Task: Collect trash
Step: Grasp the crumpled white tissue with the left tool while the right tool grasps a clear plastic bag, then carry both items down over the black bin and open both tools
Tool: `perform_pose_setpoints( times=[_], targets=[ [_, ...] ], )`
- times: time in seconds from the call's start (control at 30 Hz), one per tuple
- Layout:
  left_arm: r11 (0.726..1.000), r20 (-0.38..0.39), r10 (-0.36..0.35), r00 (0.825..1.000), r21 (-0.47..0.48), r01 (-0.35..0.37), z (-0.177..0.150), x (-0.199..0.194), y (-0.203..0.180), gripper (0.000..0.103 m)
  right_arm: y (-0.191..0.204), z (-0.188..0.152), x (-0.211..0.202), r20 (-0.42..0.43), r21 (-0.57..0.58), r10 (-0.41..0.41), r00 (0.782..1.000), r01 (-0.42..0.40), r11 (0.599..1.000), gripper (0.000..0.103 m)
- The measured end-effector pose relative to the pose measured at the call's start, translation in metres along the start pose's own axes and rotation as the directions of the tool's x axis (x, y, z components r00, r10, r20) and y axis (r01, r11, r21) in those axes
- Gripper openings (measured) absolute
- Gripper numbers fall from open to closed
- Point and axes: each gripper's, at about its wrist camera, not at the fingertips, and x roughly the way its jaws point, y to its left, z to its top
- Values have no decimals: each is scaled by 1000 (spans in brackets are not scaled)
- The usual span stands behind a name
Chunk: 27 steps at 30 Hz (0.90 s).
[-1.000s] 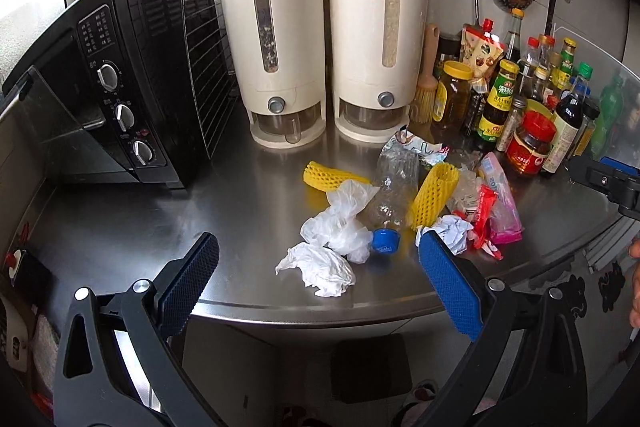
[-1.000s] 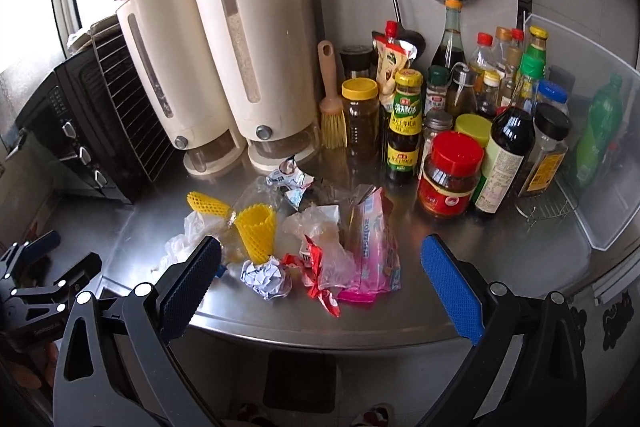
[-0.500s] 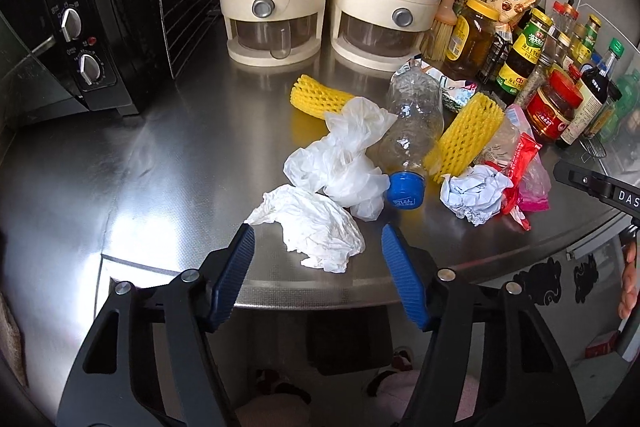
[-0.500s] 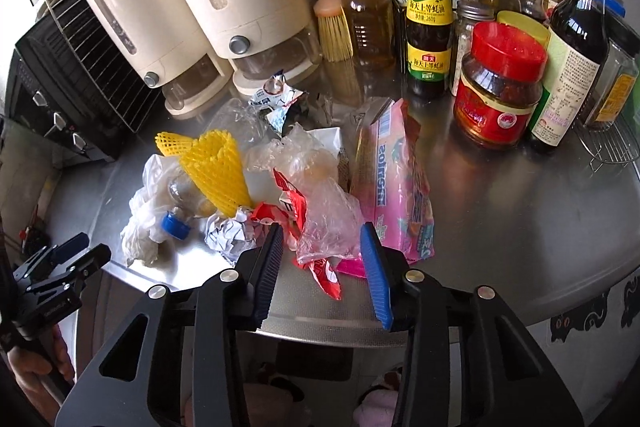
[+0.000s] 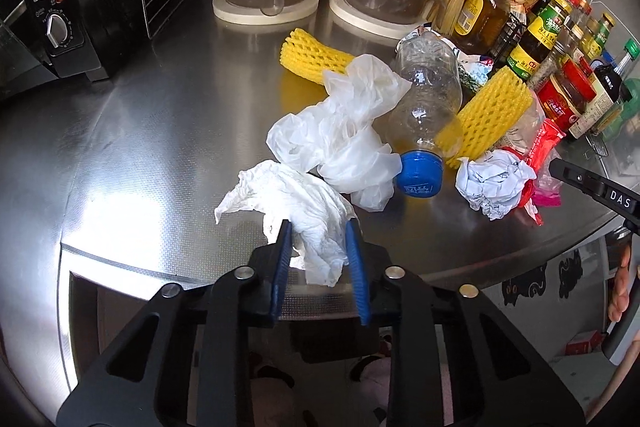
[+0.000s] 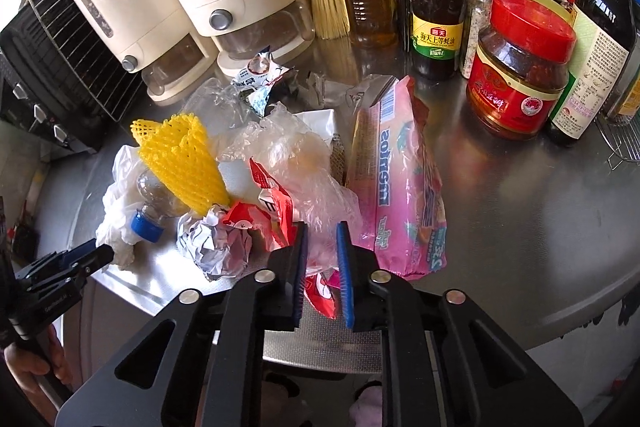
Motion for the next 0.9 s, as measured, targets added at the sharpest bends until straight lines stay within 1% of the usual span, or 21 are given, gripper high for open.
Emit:
perform_pose_setpoints(
  times=[0.03,0.13,0.23,0.37,0.57,0.67,0.73,0.83,0.9],
  targets=[
    [1000,-6,-7,1000,-1,7,0,2,0,10,1,0,0,2,-6,-4,1000,4,1000,5],
    [1000,7,0,1000,2,0,-1,0,-1,6,3,3,-4,21,-14,-16,1000,16,1000,3],
    [1000,36,15,999,5,-15,2,-7,-4,5,3,7,-15,64,-10,-28,998,29,1000,3],
    [1000,87,14,996,-5,-14,10,-25,-5,5,5,17,-36,131,-1,-33,991,33,999,2],
    [1000,147,15,989,1,-15,11,-64,-10,5,18,17,-76,194,-28,-30,980,36,999,2],
    [1000,172,1,985,4,-2,3,-86,-13,5,28,4,-100,221,-59,-40,974,54,997,2],
    [1000,186,-7,982,11,5,-7,-99,-17,5,35,-11,-115,228,-86,-21,973,42,995,2],
    [999,215,-19,976,31,13,-30,-120,-22,5,45,-41,-133,241,-121,10,970,19,992,3],
    [999,231,-34,972,46,24,-48,-130,-25,5,47,-63,-138,242,-133,25,970,7,991,3]
  ],
)
